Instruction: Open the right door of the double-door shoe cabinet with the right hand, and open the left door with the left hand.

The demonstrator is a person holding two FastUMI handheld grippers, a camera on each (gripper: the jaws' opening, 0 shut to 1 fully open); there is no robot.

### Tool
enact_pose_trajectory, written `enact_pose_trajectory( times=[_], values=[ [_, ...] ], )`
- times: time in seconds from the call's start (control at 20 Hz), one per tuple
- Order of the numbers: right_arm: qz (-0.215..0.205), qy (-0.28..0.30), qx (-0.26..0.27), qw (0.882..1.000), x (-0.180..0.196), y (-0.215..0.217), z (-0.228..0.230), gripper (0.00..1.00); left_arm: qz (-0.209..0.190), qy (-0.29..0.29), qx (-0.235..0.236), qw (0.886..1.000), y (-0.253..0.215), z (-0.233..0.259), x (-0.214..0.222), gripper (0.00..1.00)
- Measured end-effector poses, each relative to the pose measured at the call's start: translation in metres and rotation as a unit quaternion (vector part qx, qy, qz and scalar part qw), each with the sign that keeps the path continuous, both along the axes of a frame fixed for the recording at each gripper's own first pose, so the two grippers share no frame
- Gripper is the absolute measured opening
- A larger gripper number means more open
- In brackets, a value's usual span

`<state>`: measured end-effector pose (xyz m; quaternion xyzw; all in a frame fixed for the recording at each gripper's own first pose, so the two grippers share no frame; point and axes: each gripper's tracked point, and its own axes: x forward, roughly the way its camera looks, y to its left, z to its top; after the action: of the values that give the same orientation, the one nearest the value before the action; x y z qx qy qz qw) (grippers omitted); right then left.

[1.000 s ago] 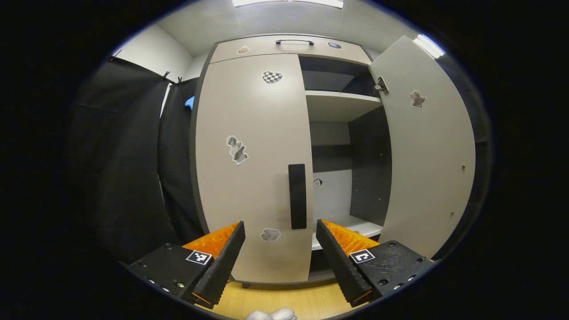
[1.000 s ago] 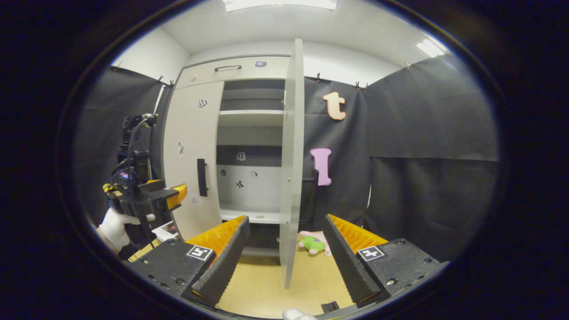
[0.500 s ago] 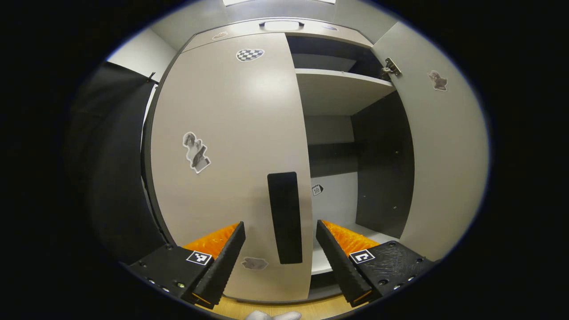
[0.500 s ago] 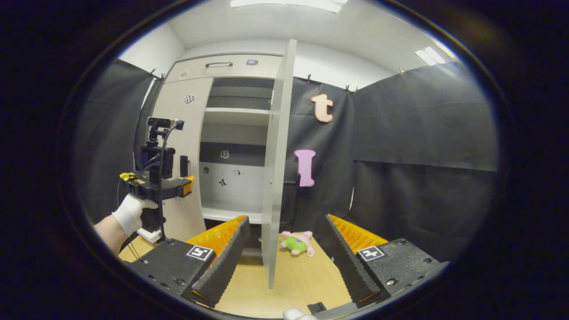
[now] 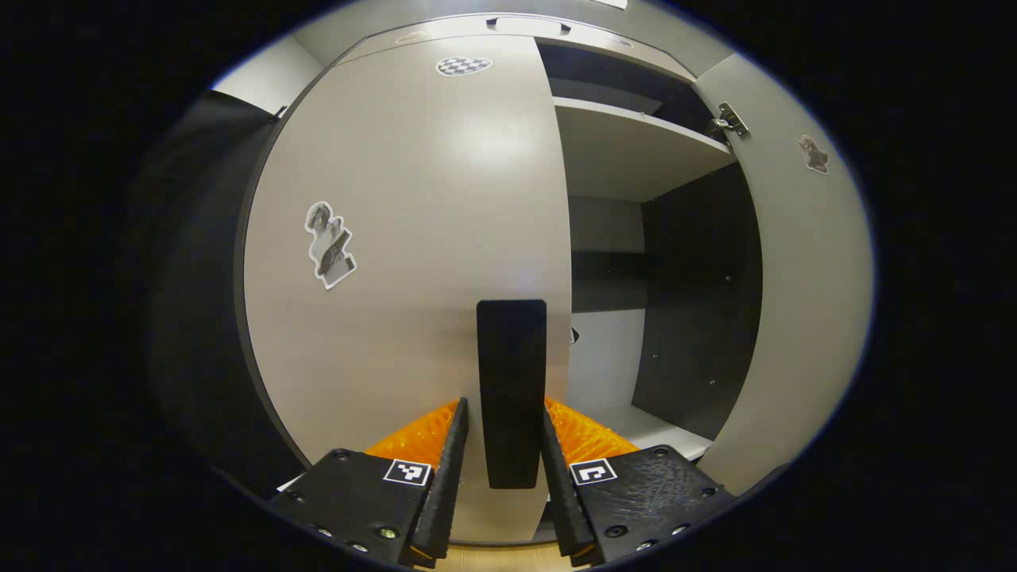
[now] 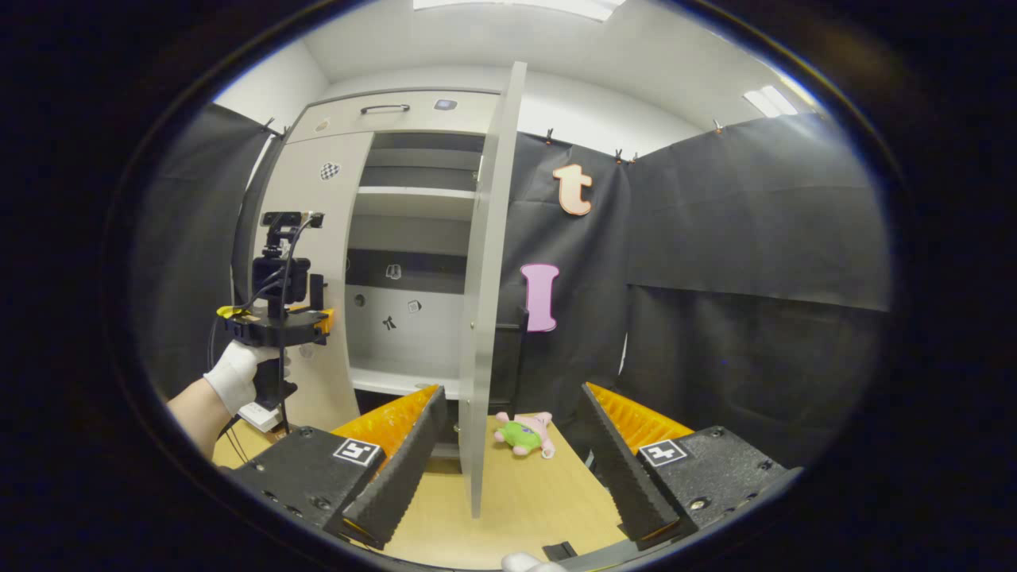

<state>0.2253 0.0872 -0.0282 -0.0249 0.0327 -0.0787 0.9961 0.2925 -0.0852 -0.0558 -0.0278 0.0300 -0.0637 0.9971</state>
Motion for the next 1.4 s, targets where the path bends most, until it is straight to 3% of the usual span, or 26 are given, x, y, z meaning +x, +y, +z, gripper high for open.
enact_pose_trajectory(
  times=[0.15,0.25,0.55,1.4],
  values=[
    [0.01,0.001,0.002,1.0,0.0,0.004,0.001,1.0,0.002,0.003,0.005,1.0,-0.001,0.0,0.0,0.25],
    [0.016,0.003,0.002,1.0,0.0,0.006,-0.001,1.0,0.003,0.009,-0.003,1.0,0.001,-0.001,-0.003,0.16],
    [0.026,-0.001,0.004,1.0,0.001,0.006,0.002,1.0,-0.002,0.005,0.004,1.0,0.001,-0.001,-0.004,0.03],
    [0.099,-0.007,0.0,0.995,-0.003,0.035,0.002,1.0,-0.02,0.001,-0.009,1.0,0.026,0.002,-0.069,0.03]
  ],
)
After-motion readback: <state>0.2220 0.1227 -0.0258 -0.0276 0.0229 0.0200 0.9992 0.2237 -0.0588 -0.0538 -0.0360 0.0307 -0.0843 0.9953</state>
